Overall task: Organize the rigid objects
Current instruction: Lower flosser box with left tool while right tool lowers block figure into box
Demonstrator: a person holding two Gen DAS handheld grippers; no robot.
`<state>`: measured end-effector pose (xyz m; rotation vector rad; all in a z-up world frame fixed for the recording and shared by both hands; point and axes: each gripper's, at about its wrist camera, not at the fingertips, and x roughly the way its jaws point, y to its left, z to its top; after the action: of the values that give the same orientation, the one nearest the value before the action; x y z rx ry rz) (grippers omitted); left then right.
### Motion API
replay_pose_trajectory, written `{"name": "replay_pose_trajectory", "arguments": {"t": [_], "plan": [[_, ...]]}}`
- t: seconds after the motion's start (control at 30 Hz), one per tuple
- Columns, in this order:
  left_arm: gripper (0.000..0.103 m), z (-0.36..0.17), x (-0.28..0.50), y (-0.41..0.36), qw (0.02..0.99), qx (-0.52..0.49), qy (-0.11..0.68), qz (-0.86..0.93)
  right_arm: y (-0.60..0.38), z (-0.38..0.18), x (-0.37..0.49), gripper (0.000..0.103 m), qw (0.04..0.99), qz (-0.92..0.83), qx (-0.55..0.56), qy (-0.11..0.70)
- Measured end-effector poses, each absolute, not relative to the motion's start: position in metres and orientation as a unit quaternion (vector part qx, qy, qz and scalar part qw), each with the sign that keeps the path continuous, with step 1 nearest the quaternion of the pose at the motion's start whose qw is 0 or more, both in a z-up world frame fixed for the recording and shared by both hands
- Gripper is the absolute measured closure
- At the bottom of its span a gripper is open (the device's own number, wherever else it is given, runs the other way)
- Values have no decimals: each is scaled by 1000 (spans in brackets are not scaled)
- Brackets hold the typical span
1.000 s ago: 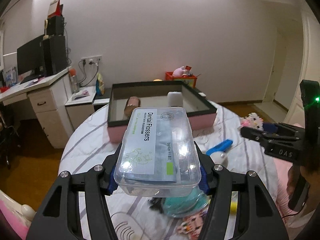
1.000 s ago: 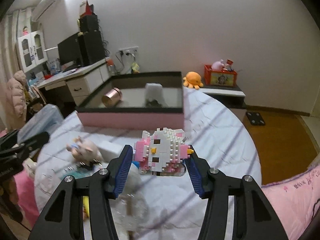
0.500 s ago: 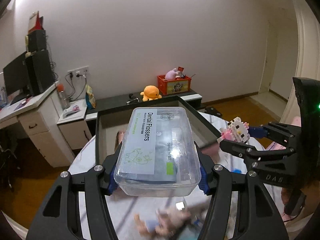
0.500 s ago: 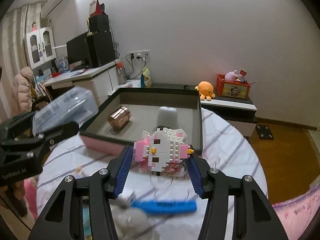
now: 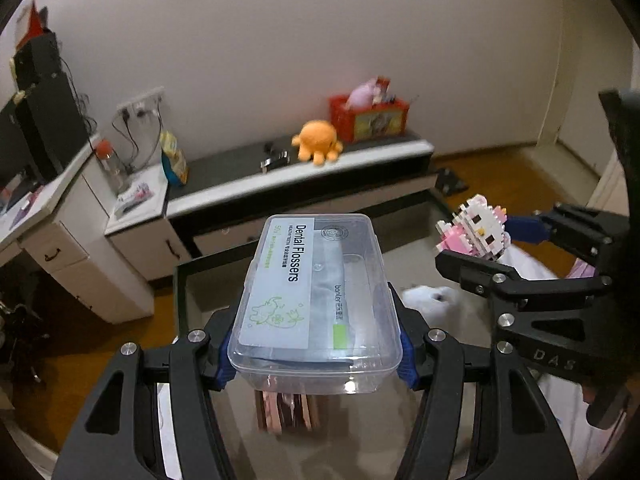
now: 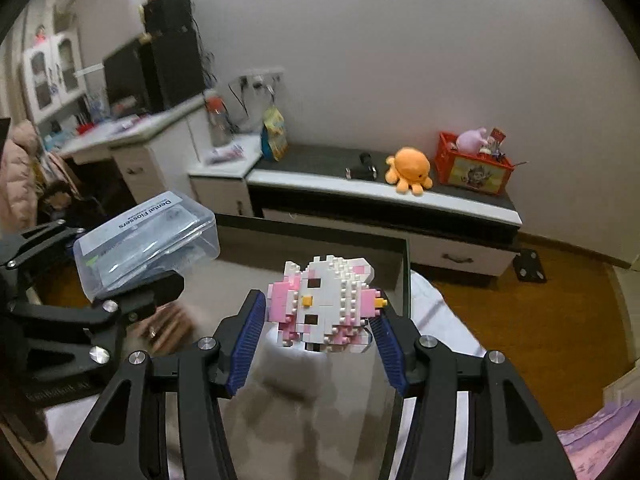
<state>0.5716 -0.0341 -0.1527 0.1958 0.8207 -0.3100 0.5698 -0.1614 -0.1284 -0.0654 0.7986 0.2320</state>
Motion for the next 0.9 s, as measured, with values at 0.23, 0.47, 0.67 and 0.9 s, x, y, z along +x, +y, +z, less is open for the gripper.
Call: {"name": "replay_pose_trajectory", "arguments": {"t": [0.23,0.47,0.67,0.9], "plan": [[41,-194,610,-42,876,114,447,-139,-165,-171,625,48,884,101,-18,456],[37,-209,621,-37,863,108,474,-140,-165,-187,640,48,868,100,-16,486],[12,-193,609,-31,879,115,447,-119,-166,-176,636,23,878,90,-10,470],[6,-141,555,-9,913,73,385,-111,-171,-132,597,23,903,94,3,419]]}}
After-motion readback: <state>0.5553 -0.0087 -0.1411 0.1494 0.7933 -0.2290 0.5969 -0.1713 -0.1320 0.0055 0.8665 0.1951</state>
